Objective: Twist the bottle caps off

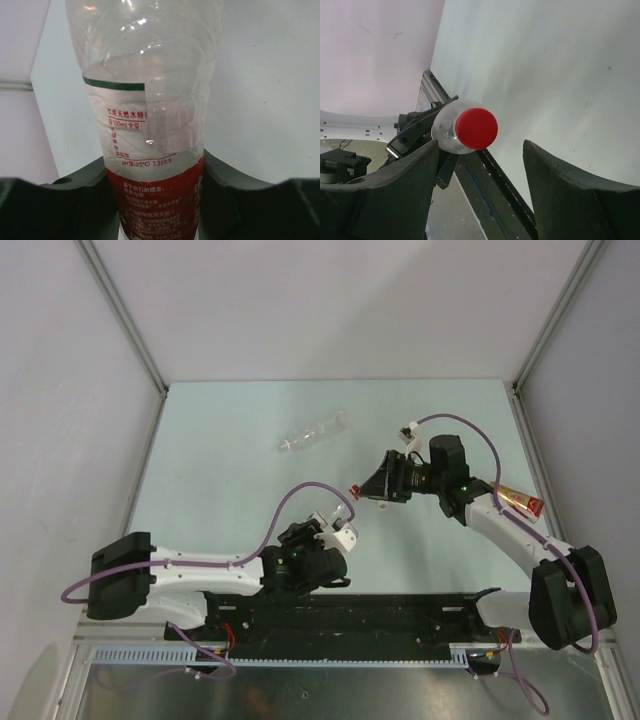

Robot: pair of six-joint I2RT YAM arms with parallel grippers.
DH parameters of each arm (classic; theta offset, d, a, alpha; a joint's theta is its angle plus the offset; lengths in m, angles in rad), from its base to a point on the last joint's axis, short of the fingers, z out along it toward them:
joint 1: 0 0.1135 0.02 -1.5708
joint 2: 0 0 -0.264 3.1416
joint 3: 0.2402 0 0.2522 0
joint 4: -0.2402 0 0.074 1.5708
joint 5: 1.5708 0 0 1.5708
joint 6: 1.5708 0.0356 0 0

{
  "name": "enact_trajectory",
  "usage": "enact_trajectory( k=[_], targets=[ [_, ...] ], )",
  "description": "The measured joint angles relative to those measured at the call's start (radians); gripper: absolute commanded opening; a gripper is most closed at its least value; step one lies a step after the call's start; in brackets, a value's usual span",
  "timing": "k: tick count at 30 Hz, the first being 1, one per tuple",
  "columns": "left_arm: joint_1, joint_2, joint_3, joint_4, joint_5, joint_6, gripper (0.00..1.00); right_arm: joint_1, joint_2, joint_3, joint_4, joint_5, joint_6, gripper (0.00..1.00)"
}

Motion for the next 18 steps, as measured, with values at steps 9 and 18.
enact_trajectory(
  k=[9, 18],
  targets=[
    [-0.013, 0.017, 0.001, -0.003, -0.012, 0.001, 0.0, 0.01, 0.028, 0.0, 0.039, -0.011, 0.033, 0.65],
    [-0.027, 0.039, 0.002, -0.008, -0.023, 0.0, 0.0, 0.011, 0.057, 0.0, 0.048, -0.006, 0.048, 0.49]
  ],
)
